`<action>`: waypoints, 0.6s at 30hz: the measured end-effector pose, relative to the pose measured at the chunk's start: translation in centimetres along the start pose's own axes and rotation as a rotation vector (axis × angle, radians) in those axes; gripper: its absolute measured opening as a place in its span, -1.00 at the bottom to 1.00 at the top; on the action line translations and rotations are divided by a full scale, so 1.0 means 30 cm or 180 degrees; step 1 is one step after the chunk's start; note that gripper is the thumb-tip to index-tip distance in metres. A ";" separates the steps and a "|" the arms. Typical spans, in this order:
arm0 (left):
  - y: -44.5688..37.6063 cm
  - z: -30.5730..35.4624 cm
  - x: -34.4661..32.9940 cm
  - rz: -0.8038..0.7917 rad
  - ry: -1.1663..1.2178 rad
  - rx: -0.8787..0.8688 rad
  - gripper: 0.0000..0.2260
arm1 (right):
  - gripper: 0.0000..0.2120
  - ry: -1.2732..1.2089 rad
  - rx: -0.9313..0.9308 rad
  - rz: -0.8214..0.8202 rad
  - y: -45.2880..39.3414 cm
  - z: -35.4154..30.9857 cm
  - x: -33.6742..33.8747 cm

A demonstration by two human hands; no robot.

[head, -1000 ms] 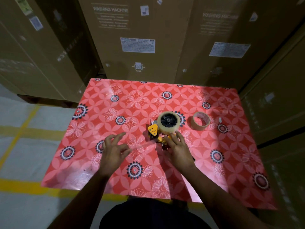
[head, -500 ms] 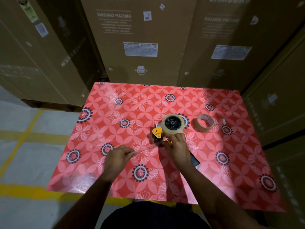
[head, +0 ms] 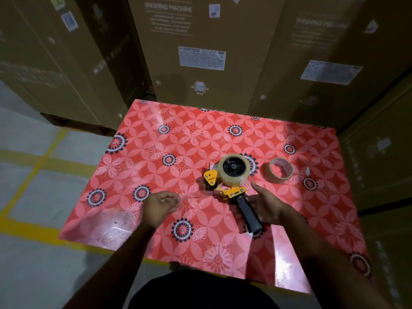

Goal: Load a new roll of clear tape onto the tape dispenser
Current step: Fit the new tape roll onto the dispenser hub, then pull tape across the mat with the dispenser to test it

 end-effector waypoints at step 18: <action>-0.071 0.011 -0.030 0.0286 0.0979 0.0893 -0.88 | -0.18 -0.1548 -0.0350 -0.1317 -0.027 0.059 -0.197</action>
Point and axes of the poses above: each hand's wrist, its own y-axis away from the middle knuckle, its own x-axis out of the back of the hand, z = x × y, the point moved 2 cm from there along -y, towards the middle knuckle, and after that the axes turned 14 degrees about x, right-handed, at the moved point
